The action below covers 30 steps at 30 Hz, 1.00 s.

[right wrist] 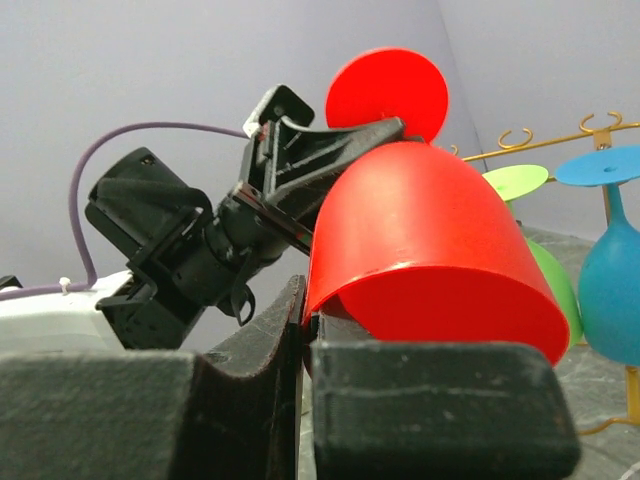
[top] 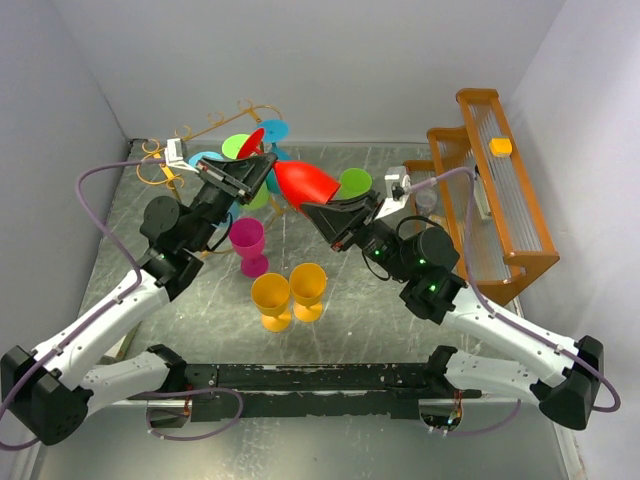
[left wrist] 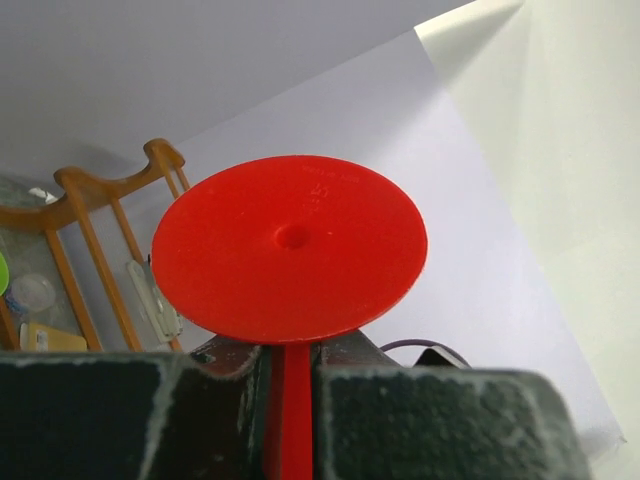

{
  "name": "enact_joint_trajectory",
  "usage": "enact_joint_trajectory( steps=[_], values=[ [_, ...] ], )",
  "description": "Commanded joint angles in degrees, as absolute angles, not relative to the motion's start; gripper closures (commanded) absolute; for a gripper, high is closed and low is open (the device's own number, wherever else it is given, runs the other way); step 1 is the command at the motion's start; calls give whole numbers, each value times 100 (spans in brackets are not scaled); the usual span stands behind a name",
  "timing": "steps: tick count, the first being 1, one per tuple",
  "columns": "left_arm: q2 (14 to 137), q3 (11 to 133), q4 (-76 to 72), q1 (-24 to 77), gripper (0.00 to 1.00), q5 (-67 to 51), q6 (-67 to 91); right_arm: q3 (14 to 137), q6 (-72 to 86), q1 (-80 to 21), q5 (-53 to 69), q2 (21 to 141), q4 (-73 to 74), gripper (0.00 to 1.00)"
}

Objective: Place the wine glass upside down on the wine glass rack

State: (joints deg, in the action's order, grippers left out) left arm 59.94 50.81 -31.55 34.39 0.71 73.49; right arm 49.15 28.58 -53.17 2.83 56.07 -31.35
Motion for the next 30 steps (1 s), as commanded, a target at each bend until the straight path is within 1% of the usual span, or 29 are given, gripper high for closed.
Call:
enact_joint_trajectory(
  steps=[1,7,9,11,13,16,20,25,30],
  values=[
    [5798,5113,-3298,3454,92,263,6751,4974,3020,-5385,962,5624,-2988,100],
    [5452,5154,-2755,3454,93,325,6166,5001,3022,-5382,898,5642,-2867,99],
    [5354,5189,-2575,3454,93,256,5968,5069,2981,-5380,856,5658,-2731,86],
    [5248,5260,-2273,3449,93,223,5717,5103,2937,-5384,807,5663,-2531,68],
    [5123,5398,-1873,3452,93,253,5397,5104,2838,-5384,731,5613,-2322,53],
    [4990,5698,-1110,3454,93,280,4787,5037,2664,-5383,542,5467,-2051,44],
    [4777,5985,-69,3454,93,433,3765,4847,2482,-5383,266,5215,-1871,39],
    [4543,6361,1159,3454,93,745,2716,4704,2395,-5379,-29,5052,-1755,37],
    [4486,6824,1932,3450,93,888,1800,4700,2365,-5379,-180,5132,-1754,37]
  ],
)
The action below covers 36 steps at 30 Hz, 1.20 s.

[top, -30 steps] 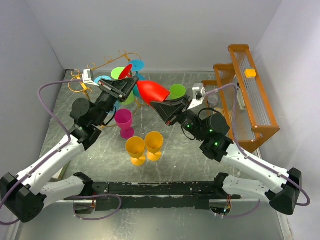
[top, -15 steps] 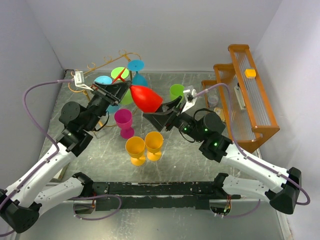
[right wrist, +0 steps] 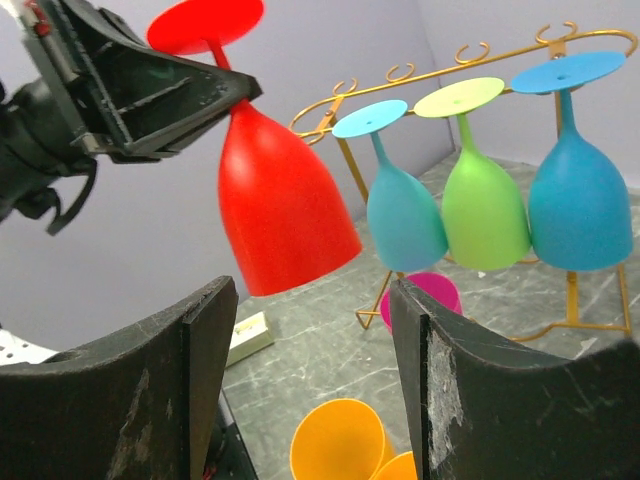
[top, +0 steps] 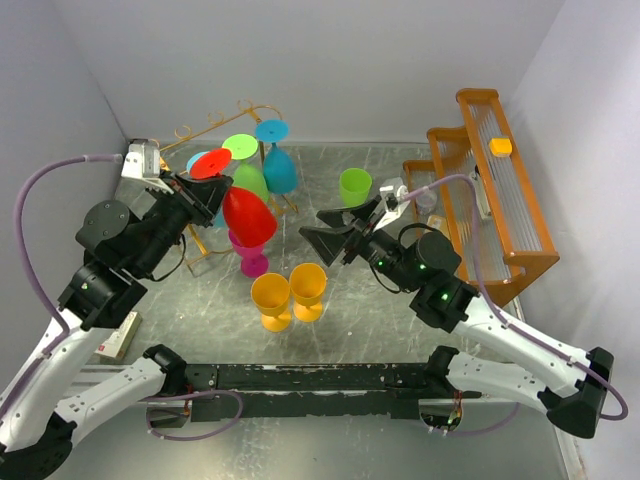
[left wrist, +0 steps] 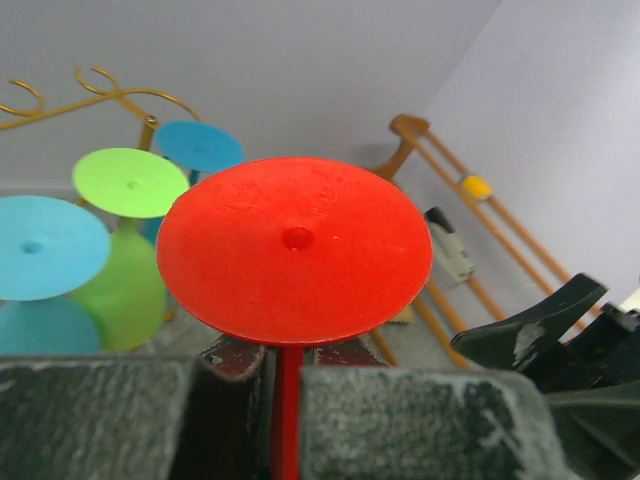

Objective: Place the wine glass upside down on the wine glass rack

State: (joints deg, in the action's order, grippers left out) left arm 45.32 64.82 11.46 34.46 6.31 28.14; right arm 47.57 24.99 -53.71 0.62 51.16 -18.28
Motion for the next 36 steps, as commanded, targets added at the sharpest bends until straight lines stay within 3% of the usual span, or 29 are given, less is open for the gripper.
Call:
enact_joint_trajectory(
  steps=[1,10,26,36],
  values=[
    [4491,6881,2052,3454,93,987,1641,4702,2370,-5381,-197,5149,-1769,37],
    [4228,6397,2464,3454,93,2370,1248,4605,2374,-5382,-411,5162,-1839,37],
    [4556,6079,2463,3387,93,2810,1249,4562,2426,-5381,-485,5298,-1925,37],
    [4126,5693,2689,2636,93,2624,1101,4459,2397,-5380,-436,5274,-1960,37]
  ],
)
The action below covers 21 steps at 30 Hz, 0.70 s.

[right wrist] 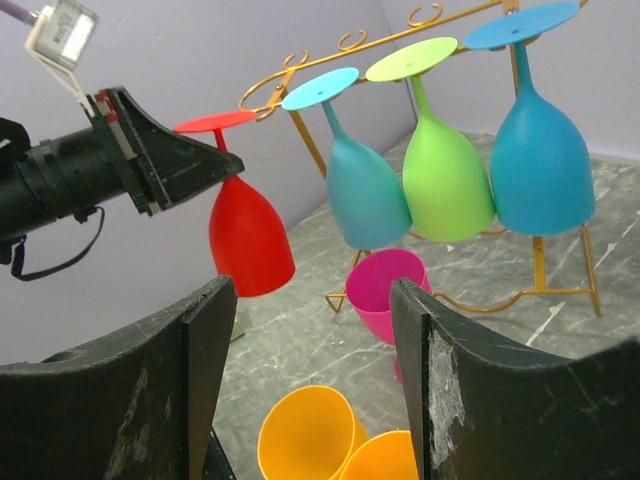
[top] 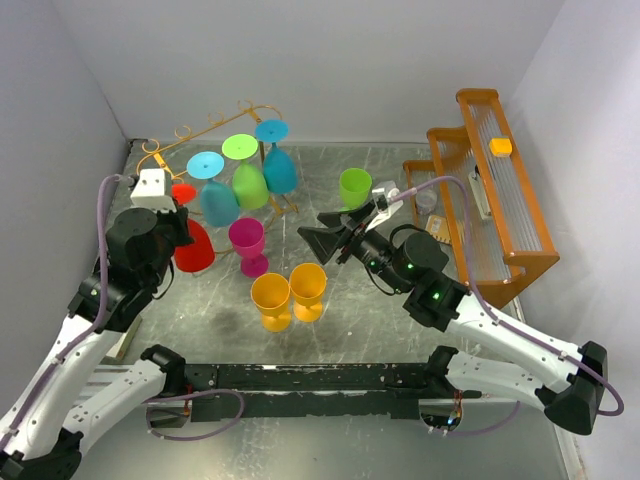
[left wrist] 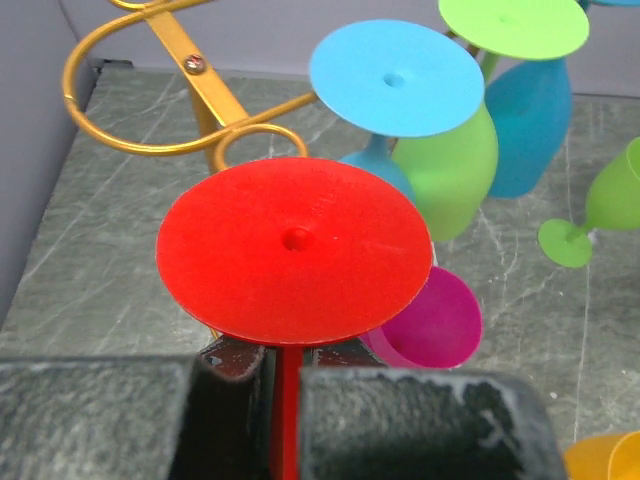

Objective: Place the wine glass upside down on the wine glass rack

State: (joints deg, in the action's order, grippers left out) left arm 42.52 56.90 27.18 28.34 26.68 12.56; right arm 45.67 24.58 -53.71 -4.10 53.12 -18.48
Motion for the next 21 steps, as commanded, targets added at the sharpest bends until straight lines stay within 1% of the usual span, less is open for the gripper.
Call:
enact_joint_trajectory(
  steps=[1,6,21],
  values=[
    [4146,5718,2665,2617,93,2640,1080,4464,2387,-5383,-425,5279,-1960,37],
    [4420,5992,2597,2531,93,2485,1044,4345,2389,-5380,-460,5221,-1969,37],
    [4916,6280,2344,1783,93,1543,937,4168,2299,-5386,-628,4938,-1800,36]
  ],
)
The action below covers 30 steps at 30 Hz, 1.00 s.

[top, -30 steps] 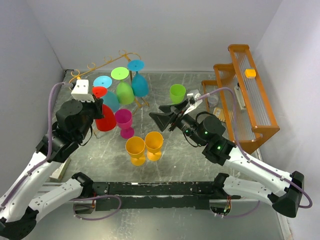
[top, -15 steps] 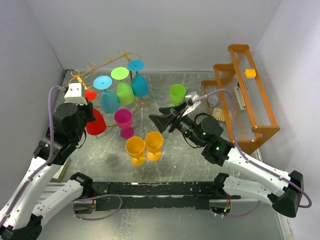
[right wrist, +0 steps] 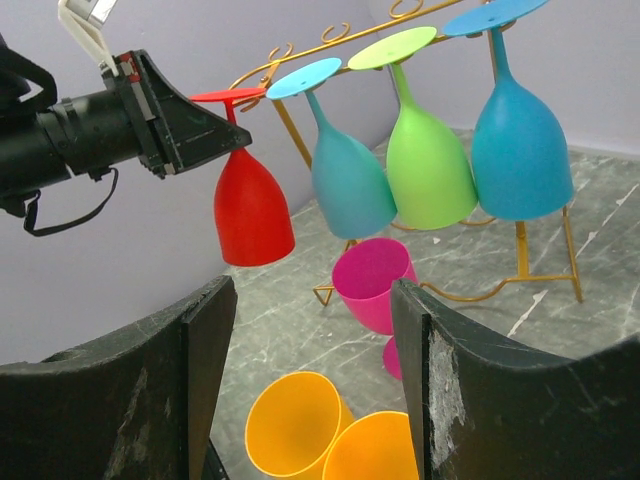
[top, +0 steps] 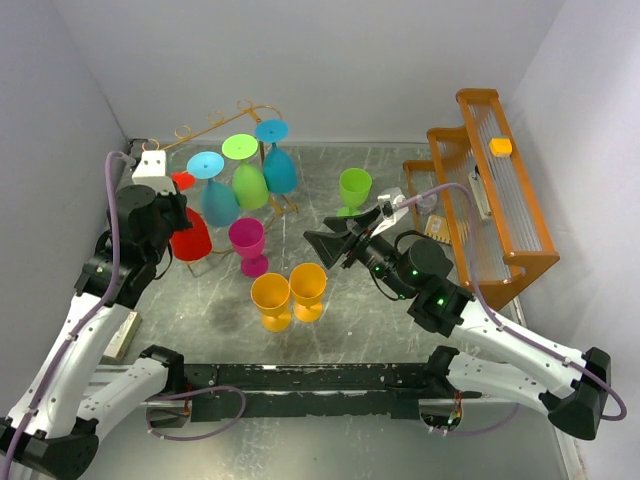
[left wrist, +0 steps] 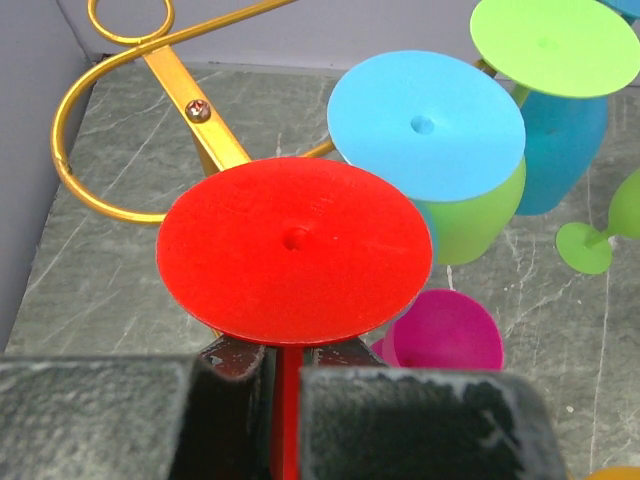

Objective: Place the wine glass upside down on the wine glass rack

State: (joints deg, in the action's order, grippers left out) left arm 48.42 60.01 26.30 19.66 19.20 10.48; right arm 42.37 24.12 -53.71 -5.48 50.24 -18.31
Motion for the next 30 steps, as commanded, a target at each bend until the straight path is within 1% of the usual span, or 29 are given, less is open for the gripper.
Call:
enact_joint_trajectory(
  steps=[1,13,30],
  values=[
    [4926,6298,2324,1741,93,1518,938,4152,2309,-5386,-636,4912,-1806,37],
    [5128,6246,2201,1326,93,1132,950,4096,2305,-5381,-728,4859,-1775,37],
    [5060,6114,2248,1180,93,1403,870,4086,2305,-5380,-740,4957,-1846,36]
  ],
)
